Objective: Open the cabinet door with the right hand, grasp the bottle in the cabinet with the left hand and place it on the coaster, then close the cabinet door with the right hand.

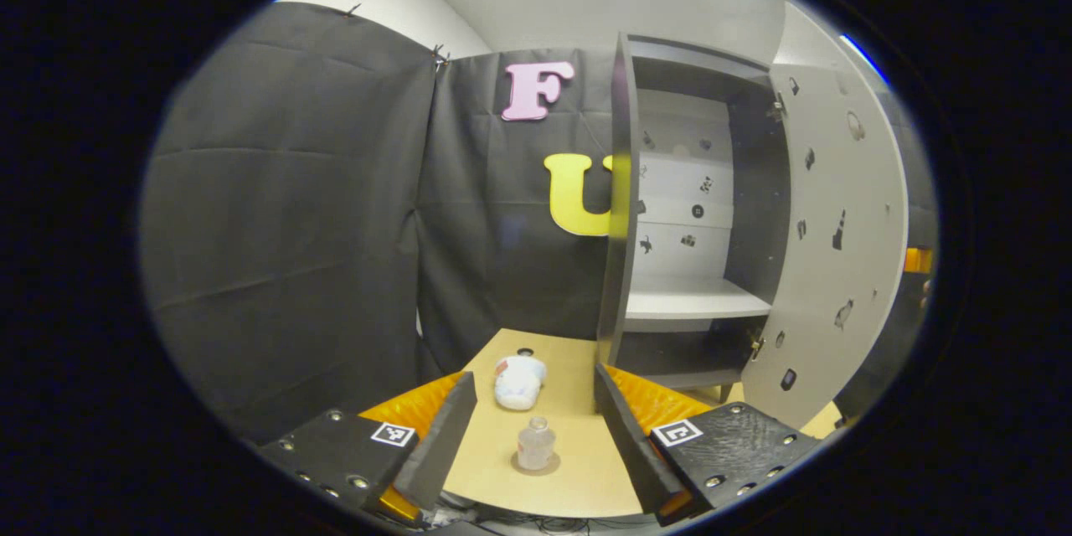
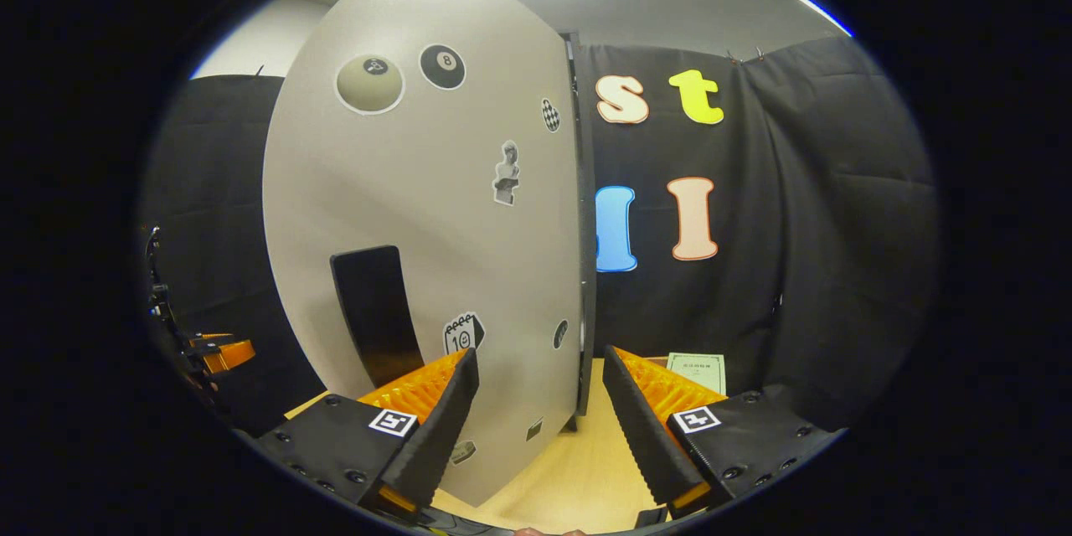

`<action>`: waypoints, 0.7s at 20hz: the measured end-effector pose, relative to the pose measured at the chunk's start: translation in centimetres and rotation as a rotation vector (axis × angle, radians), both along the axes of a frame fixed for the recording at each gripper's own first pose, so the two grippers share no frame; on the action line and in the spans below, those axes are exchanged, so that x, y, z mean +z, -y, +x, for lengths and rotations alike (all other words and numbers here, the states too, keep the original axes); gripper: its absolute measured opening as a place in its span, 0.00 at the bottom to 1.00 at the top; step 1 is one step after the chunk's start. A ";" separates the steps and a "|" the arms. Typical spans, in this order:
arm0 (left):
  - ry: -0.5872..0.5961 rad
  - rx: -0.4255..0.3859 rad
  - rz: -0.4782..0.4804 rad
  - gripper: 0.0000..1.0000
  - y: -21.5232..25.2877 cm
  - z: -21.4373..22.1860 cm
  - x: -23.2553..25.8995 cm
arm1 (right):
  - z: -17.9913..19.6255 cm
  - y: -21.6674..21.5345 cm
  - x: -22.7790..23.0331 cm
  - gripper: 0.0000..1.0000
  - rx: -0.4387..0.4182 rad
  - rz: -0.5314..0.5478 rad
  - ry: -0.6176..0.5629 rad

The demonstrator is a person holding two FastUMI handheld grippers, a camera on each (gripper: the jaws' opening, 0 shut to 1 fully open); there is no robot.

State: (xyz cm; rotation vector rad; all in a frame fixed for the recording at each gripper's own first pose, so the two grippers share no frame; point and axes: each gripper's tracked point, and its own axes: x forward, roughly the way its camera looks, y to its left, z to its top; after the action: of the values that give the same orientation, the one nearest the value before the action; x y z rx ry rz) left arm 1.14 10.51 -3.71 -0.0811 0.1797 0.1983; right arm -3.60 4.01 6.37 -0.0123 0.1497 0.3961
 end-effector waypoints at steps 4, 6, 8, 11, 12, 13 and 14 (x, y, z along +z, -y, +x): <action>0.023 -0.005 0.006 0.85 -1.4 0.1 1.1 | 0.0 -2.3 0.0 0.95 0.006 0.010 -0.009; 0.028 -0.013 0.012 0.85 -1.9 0.2 1.3 | 0.5 -2.9 -0.2 0.95 -0.009 0.017 -0.004; 0.035 -0.025 -0.009 0.87 -2.5 -0.4 1.3 | 1.2 -4.2 -0.7 0.95 -0.017 0.036 -0.020; 0.052 -0.036 -0.043 0.86 -2.9 -0.6 0.9 | 1.2 -8.0 -0.6 0.95 0.010 0.075 -0.046; 0.053 -0.037 -0.046 0.86 -3.0 -0.7 0.8 | 1.0 -9.4 -0.2 0.95 0.029 0.087 -0.048; 0.052 -0.037 -0.047 0.87 -3.1 -0.7 0.7 | 0.9 -10.7 0.2 0.95 0.047 0.096 -0.048; 0.054 -0.039 -0.047 0.87 -3.2 -0.7 0.8 | 0.9 -11.9 0.3 0.95 0.065 0.095 -0.049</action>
State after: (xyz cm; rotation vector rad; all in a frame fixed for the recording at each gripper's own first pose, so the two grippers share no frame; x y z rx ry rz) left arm 0.46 13.66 -2.88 -0.1294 0.1323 0.1533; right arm -2.69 15.88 6.71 0.0862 0.1787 0.4681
